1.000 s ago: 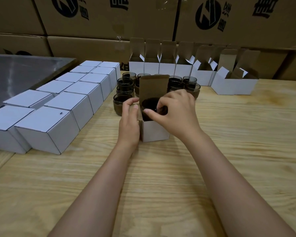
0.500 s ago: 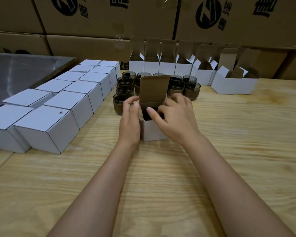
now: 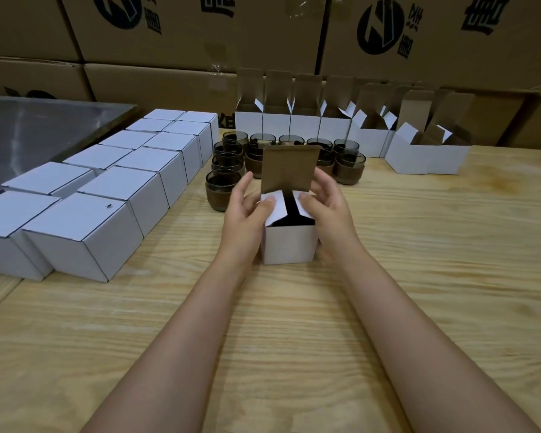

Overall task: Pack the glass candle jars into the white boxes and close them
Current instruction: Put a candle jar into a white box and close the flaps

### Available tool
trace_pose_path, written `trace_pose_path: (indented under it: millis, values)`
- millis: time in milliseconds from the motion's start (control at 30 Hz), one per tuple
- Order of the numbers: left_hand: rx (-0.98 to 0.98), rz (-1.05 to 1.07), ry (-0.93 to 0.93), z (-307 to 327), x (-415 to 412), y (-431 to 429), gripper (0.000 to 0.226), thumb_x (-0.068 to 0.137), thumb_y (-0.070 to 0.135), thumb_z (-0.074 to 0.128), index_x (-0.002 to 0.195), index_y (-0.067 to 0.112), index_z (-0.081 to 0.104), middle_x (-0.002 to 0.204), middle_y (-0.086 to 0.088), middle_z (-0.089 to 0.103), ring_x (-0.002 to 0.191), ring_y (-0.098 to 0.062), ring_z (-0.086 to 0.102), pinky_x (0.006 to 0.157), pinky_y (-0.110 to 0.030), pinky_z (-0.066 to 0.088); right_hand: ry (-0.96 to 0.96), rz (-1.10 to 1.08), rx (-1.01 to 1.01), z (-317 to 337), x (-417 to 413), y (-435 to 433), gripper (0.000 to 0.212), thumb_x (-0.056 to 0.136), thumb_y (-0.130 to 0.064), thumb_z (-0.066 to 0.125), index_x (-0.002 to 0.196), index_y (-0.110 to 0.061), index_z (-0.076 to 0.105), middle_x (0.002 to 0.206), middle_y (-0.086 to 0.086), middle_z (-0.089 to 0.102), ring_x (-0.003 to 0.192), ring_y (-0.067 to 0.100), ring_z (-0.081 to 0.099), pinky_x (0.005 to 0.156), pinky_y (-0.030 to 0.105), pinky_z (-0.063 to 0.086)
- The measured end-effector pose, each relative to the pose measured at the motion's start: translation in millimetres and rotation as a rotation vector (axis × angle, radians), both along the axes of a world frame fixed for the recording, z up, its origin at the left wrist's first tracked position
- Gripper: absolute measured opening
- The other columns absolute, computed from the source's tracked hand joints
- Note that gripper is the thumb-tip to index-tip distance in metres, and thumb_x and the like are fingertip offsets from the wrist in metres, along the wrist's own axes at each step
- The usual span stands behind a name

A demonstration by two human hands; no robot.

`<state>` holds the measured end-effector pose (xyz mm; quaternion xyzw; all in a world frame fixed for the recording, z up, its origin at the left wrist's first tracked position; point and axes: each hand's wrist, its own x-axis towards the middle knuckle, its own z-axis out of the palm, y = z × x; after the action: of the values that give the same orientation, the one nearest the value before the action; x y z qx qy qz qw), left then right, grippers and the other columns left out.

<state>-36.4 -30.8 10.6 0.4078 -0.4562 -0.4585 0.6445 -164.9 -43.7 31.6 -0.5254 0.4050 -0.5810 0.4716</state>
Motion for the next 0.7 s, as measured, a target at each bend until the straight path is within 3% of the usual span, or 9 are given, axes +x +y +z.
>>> trace_pose_path:
  millis: [133,267,367,433,467,567,700]
  values:
    - [-0.028,0.058,-0.055,4.6,-3.1,1.1,0.033,0.092,0.0,0.052,0.105,0.03,0.055,0.095,0.01,0.068,0.084,-0.001,0.064,0.073,-0.019,0.049,-0.047,0.071,-0.1,-0.1,0.9,3.0,0.046,0.089,0.014,0.045,0.112,-0.024,0.054,0.107,-0.003,0.063,0.104,0.019,0.059,0.09,0.037,0.049]
    - [-0.028,0.049,-0.003,8.1,-8.4,4.5,0.02,0.096,0.006,0.051,0.088,0.023,0.057,0.092,0.008,0.066,0.086,-0.01,0.06,0.076,-0.029,0.047,-0.188,0.196,-0.105,-6.3,-7.8,7.9,0.019,0.077,-0.006,0.051,0.094,-0.011,0.059,0.107,0.002,0.062,0.1,0.016,0.057,0.087,0.033,0.045]
    - [-0.003,0.038,0.025,10.2,-9.7,6.0,0.019,0.097,0.006,0.048,0.089,0.02,0.057,0.099,0.005,0.065,0.093,-0.015,0.06,0.082,-0.039,0.049,-0.089,0.331,-0.121,-7.8,-16.2,8.4,0.031,0.073,-0.023,0.066,0.1,-0.015,0.054,0.118,0.002,0.055,0.103,0.014,0.054,0.084,0.029,0.045]
    - [0.028,0.042,0.031,10.8,-10.0,6.2,0.019,0.097,0.006,0.047,0.09,0.02,0.058,0.104,0.0,0.064,0.096,-0.02,0.059,0.084,-0.044,0.049,-0.039,0.337,-0.094,-8.8,-17.6,7.3,0.049,0.063,-0.042,0.08,0.099,-0.02,0.054,0.124,0.0,0.052,0.112,0.014,0.052,0.088,0.031,0.045]
    - [0.038,0.045,0.034,10.7,-10.4,6.2,0.019,0.097,0.006,0.046,0.091,0.02,0.058,0.107,-0.004,0.063,0.096,-0.021,0.059,0.084,-0.045,0.048,-0.03,0.315,-0.094,-9.9,-17.2,6.6,0.047,0.063,-0.043,0.081,0.097,-0.022,0.056,0.125,0.0,0.053,0.115,0.015,0.052,0.089,0.032,0.045]
    - [0.06,0.075,0.028,9.9,-12.5,5.9,0.022,0.099,0.01,0.041,0.091,0.021,0.058,0.106,-0.005,0.062,0.094,-0.022,0.056,0.081,-0.043,0.047,-0.02,0.266,-0.141,-13.3,-16.2,5.7,0.016,0.075,-0.018,0.068,0.088,-0.027,0.064,0.122,-0.001,0.056,0.118,0.013,0.052,0.089,0.032,0.045]
    - [0.091,0.077,0.043,8.0,-13.2,6.2,0.023,0.102,0.019,0.038,0.091,0.024,0.058,0.102,0.0,0.062,0.09,-0.019,0.056,0.073,-0.037,0.048,0.038,0.264,-0.181,-12.9,-17.9,7.2,0.023,0.073,-0.013,0.069,0.08,-0.035,0.07,0.121,-0.001,0.057,0.116,0.011,0.054,0.095,0.037,0.045]
